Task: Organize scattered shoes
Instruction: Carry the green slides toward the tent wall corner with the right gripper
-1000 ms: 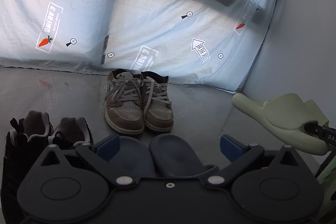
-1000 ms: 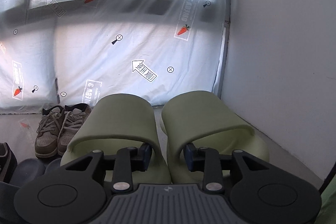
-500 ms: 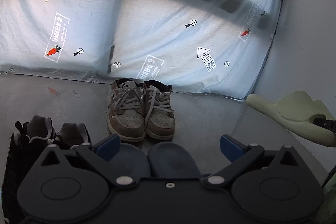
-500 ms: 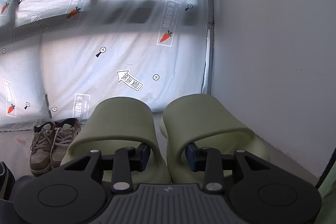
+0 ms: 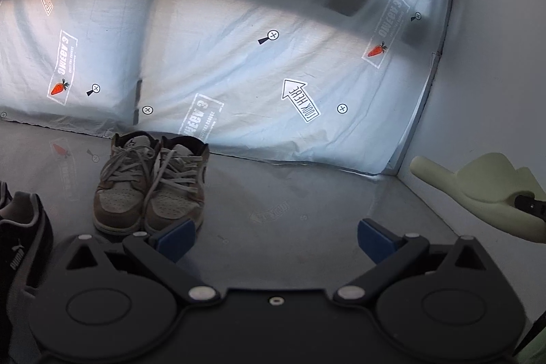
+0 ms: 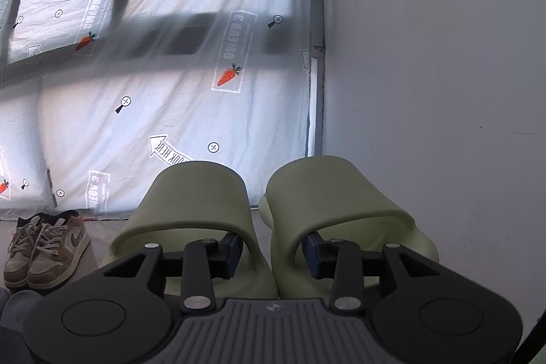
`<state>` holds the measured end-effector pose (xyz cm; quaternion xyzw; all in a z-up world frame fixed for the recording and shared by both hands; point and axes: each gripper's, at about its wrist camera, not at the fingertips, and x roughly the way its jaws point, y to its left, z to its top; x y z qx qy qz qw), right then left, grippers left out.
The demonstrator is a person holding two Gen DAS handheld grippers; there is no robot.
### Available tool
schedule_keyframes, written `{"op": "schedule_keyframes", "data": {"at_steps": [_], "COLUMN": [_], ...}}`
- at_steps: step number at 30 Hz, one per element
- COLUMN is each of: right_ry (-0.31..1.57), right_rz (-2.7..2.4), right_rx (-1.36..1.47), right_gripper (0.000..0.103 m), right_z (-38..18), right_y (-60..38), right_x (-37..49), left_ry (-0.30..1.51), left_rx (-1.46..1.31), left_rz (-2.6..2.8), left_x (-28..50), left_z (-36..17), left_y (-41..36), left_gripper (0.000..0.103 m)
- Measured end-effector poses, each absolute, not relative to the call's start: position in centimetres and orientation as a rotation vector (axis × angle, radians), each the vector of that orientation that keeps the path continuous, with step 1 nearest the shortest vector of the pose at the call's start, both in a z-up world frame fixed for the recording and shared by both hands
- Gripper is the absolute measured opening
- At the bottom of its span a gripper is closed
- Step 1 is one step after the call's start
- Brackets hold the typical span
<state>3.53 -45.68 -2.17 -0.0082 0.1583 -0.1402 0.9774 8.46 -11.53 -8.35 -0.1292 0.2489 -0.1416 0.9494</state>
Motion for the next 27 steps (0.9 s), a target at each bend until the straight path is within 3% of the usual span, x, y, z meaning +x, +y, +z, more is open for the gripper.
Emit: {"op": "schedule_keyframes", "data": {"at_steps": [10,27], "right_ry": [0.312,0.451], "right_rz": [-0.273,-0.309], "right_rx": [0.018,0.066], "right_gripper": [0.040,0.041], "right_z": [-3.6,-13.9], "right_y": [-53.4,-59.9], "right_x": [9.0,22.4], "left_ry": [0.525,0.600], "left_rx": [-0.204,-0.242], "left_rz": [-0.278,-0.266], "left_x": [12.7,23.7], "left_z": [-6.9,-7.4], "left_y": [-17.0,-20.0], "left_gripper": [0.102,0.102]}}
